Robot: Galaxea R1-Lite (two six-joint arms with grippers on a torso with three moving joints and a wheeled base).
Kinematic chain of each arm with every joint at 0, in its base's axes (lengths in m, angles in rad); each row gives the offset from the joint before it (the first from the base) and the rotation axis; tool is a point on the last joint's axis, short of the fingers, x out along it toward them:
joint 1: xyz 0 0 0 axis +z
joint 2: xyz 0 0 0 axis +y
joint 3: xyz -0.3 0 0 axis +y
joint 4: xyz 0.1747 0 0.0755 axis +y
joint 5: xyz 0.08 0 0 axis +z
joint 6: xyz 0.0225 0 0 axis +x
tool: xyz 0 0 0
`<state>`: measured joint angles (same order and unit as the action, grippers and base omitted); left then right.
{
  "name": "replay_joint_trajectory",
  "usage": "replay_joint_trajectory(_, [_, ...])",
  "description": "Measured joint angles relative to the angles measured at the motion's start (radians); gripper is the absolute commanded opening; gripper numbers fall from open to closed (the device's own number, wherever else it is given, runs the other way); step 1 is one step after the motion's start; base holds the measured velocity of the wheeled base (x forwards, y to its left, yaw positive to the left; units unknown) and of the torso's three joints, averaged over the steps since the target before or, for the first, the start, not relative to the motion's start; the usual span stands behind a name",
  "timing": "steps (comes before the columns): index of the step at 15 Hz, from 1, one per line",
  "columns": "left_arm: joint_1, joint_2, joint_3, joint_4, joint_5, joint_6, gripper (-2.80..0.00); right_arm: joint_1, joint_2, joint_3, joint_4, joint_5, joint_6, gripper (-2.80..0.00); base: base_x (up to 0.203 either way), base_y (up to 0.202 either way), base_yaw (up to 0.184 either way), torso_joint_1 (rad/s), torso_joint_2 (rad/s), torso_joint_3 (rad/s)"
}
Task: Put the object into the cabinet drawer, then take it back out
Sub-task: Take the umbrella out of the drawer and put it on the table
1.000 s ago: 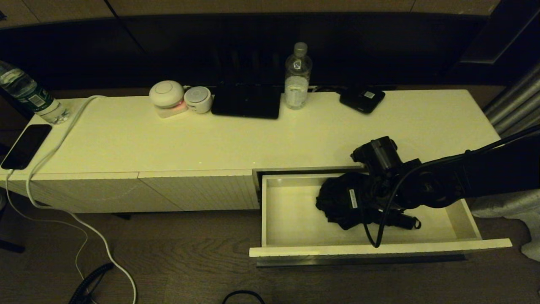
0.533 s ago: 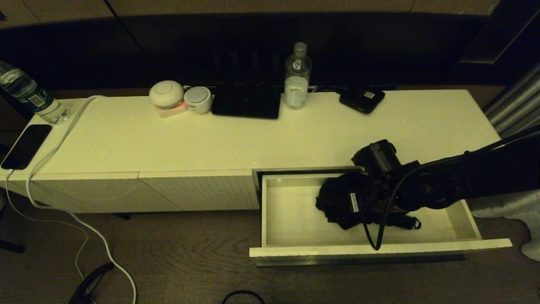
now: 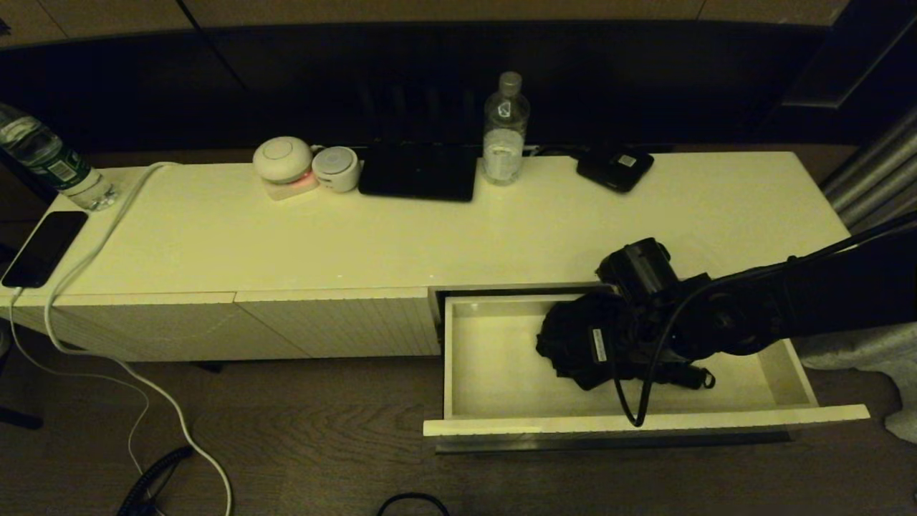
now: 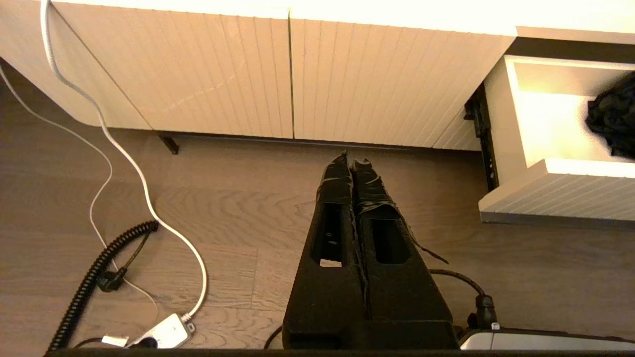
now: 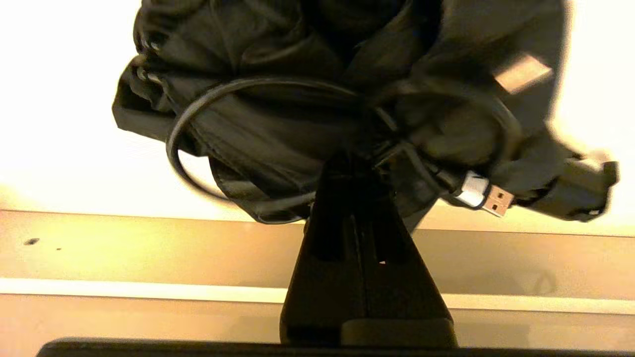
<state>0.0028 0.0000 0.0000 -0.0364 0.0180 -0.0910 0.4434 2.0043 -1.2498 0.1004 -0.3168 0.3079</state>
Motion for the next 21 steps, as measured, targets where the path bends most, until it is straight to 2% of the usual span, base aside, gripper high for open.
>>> replay_joint_trajectory(3, [0.000,0.000,0.000,0.000,0.000,0.000,-2.80,0.000,-0.045,-0.002,0.001,-0.020,-0.012,-2.80,0.000,0.000,0.000,0.000,0.00,0.000])
replay_joint_trajectory(6, [0.000,0.000,0.000,0.000,0.000,0.000,-2.80,0.003,-0.098,0.004,-0.001,-0.069,-0.063,-2.80,0.000,0.000,0.000,0.000,0.00,0.000])
replay_joint_trajectory(10, [0.000,0.000,0.000,0.000,0.000,0.000,-2.80,0.005,-0.115,0.026,-0.006,-0.073,-0.066,-2.80,0.000,0.000,0.000,0.000,0.00,0.000])
replay_joint_trajectory(11, [0.000,0.000,0.000,0.000,0.000,0.000,-2.80,0.005,-0.109,0.038,-0.008,-0.074,-0.061,0.00,0.000,0.000,0.000,0.000,0.00,0.000])
replay_joint_trajectory(21, [0.000,0.000,0.000,0.000,0.000,0.000,-2.80,0.002,-0.052,0.055,-0.104,-0.087,-0.066,0.00,0.000,0.000,0.000,0.000,0.00,0.000])
